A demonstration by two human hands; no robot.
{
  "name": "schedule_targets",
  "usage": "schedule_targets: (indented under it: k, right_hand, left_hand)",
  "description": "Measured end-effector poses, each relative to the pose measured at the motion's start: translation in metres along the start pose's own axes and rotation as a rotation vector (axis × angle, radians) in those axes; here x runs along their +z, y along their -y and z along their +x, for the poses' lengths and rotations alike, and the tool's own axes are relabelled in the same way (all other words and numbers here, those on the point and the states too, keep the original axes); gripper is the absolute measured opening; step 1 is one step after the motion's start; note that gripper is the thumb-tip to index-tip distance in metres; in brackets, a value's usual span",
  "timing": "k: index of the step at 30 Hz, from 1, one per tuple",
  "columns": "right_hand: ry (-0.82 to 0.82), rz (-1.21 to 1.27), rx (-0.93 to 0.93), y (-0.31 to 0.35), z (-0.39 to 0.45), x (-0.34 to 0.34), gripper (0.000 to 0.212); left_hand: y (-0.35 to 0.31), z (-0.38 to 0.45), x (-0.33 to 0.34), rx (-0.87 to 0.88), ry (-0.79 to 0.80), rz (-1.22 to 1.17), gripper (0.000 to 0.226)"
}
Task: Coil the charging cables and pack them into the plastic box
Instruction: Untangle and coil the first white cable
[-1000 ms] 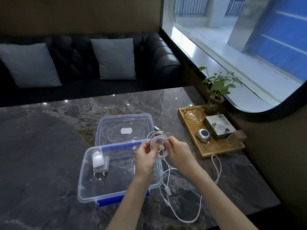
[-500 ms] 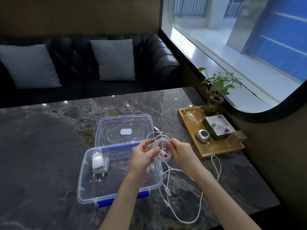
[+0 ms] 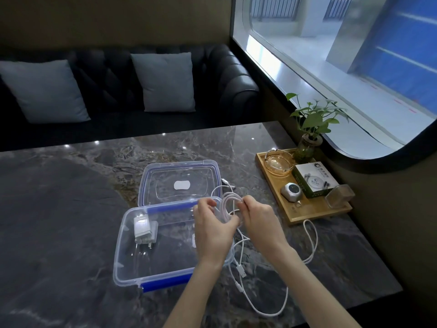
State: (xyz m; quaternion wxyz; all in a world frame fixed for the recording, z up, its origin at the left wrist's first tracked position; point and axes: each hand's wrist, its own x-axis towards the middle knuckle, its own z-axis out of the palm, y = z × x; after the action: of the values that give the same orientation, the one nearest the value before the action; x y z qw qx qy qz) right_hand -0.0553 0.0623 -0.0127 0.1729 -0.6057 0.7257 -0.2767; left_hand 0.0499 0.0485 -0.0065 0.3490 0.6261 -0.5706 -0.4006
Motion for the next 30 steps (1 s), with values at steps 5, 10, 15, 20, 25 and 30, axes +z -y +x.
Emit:
schedule_targets:
  k: [5,10,15,20,25,30]
  right_hand:
    - [0.001,0.037,-0.005,0.002,-0.002,0.000,0.030]
    - [-0.002,0.098,0.057,-0.003,-0.002,0.003,0.027]
    - [-0.023,0.156,0.124,-0.017,0.006,-0.002,0.026]
    - [-0.054,0.195,0.092,-0.015,0.006,-0.010,0.025]
    - [-0.057,0.199,0.012,-0.011,0.008,-0.013,0.023]
    - [0.001,0.182,-0.017,-0.004,-0.001,0.000,0.023]
  left_hand:
    - [-0.005,-0.003,-0.005,0.122,0.153,0.367,0.044]
    - [-0.007,0.002,-0.008,0.189,0.251,0.496,0.044]
    - [-0.008,-0.002,-0.021,0.449,0.400,0.484,0.044]
    - [0.003,0.003,-0.030,0.342,0.428,0.352,0.038]
    - [0.009,0.009,-0.025,-0.108,0.556,-0.122,0.020]
    - [0.003,0.007,-0.017,-0.136,0.474,-0.343,0.018]
